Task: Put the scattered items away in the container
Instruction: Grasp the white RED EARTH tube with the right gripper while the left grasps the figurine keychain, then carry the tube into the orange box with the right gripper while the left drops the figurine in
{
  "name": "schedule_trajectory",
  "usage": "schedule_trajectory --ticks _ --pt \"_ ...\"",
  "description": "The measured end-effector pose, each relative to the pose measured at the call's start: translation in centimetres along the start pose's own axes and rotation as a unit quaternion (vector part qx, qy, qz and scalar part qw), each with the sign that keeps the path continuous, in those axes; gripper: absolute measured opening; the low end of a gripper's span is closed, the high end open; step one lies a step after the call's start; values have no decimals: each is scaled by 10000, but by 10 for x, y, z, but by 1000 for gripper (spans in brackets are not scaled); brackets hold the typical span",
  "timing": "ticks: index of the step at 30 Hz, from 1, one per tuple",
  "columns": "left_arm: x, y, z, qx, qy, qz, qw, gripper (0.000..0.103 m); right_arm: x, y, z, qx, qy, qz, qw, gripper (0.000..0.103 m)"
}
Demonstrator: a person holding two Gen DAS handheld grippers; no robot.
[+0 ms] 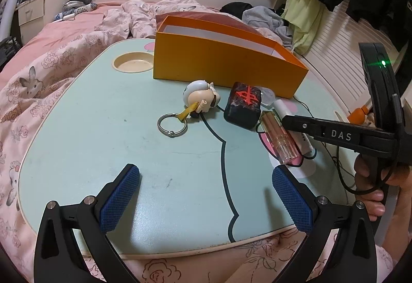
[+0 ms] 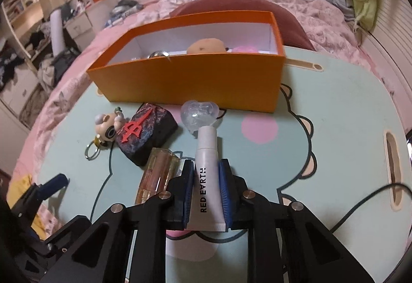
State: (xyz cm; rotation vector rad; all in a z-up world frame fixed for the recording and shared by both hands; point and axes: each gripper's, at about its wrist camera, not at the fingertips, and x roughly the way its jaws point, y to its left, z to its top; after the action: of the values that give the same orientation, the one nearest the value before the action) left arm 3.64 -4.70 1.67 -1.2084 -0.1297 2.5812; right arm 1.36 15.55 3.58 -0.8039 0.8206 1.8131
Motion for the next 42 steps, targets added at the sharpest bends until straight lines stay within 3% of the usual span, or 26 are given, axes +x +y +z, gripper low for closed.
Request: schedule_trajectory --ticks 5,8,10,16,21,26,28,30,33,42 --pt "-7 13 8 -306 -100 -259 9991 103 -27 -8 -10 169 -710 214 9971 19" --pt "-12 23 26 -459 -252 -196 9984 102 -33 -10 -14 228 -939 234 9950 19" --pt "-8 27 43 -477 -310 -88 9983 96 -31 -13 -14 284 -918 274 9950 19" --pt "29 21 71 -184 51 118 9997 83 -28 -13 -18 284 -856 352 9953 19" --pt "53 21 76 -200 308 206 9991 74 -28 -13 -21 302 -879 379 9949 19" --pt "59 19 70 -126 302 268 9991 74 -26 -16 -22 410 -830 439 9947 19" --pt "59 18 71 -109 266 257 9993 66 -25 -17 -22 423 -804 442 9949 19" --pt "60 15 71 46 283 497 9984 38 -26 -17 -22 429 -805 441 9949 19" --pt "62 8 67 458 267 776 9956 36 -25 -18 -22 432 -800 442 9949 19" --pt "50 16 70 311 222 526 9979 36 -27 -20 -24 490 -888 495 9936 19"
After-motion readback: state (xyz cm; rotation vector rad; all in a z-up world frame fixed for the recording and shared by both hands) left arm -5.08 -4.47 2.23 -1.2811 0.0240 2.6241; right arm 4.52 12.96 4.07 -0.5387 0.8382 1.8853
